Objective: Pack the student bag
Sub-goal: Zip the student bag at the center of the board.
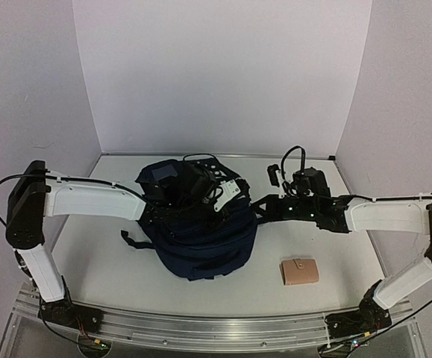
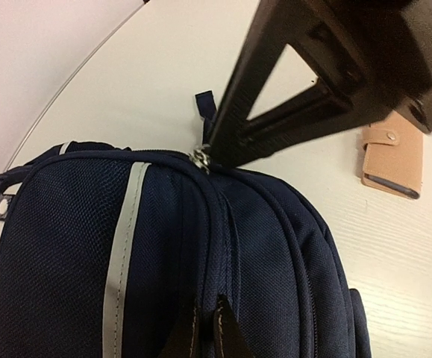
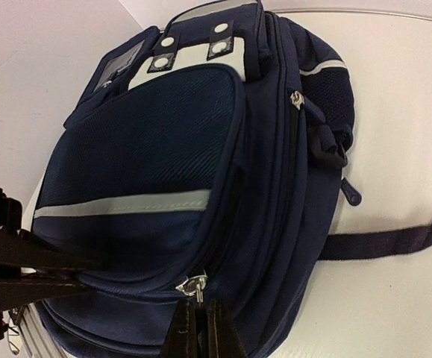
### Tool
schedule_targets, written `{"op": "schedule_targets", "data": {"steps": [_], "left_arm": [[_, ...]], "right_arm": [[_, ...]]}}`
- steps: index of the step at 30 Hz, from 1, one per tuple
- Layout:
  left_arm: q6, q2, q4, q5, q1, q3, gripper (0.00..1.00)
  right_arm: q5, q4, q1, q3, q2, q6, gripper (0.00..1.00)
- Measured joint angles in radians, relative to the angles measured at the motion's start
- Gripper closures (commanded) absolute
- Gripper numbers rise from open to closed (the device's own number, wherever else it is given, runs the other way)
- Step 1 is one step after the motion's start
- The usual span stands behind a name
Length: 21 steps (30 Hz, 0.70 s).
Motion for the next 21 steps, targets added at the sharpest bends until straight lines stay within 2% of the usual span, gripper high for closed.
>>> {"op": "schedule_targets", "data": {"steps": [9,16,17,18,21], "left_arm": [[-0.069,-0.153,0.010,0.035,-0.001,-0.188,1.00],[-0.099,-0.164,-0.010,0.039,0.026,-0.224,1.00],[-0.105,-0.167,-0.010,0.038,0.028,-0.229,0.98],[-0.113,-0.171,-0.010,0.034,0.030,-0.236,0.94],[-0.153,-0.192,-0.018,0.029,0.034,-0.253,0.58]], "right_arm": [[-0.155,-0.020,-0.028,0.152,0.179,-0.085,1.00],[-0.234,-0.058,-0.029,0.292,0.330,-0.157,1.00],[-0.244,-0.062,-0.029,0.312,0.348,-0.162,0.93],[-0.252,-0.067,-0.029,0.330,0.362,-0.166,0.83],[-0.255,-0.070,-0.030,0.380,0.402,-0.174,0.61]]}}
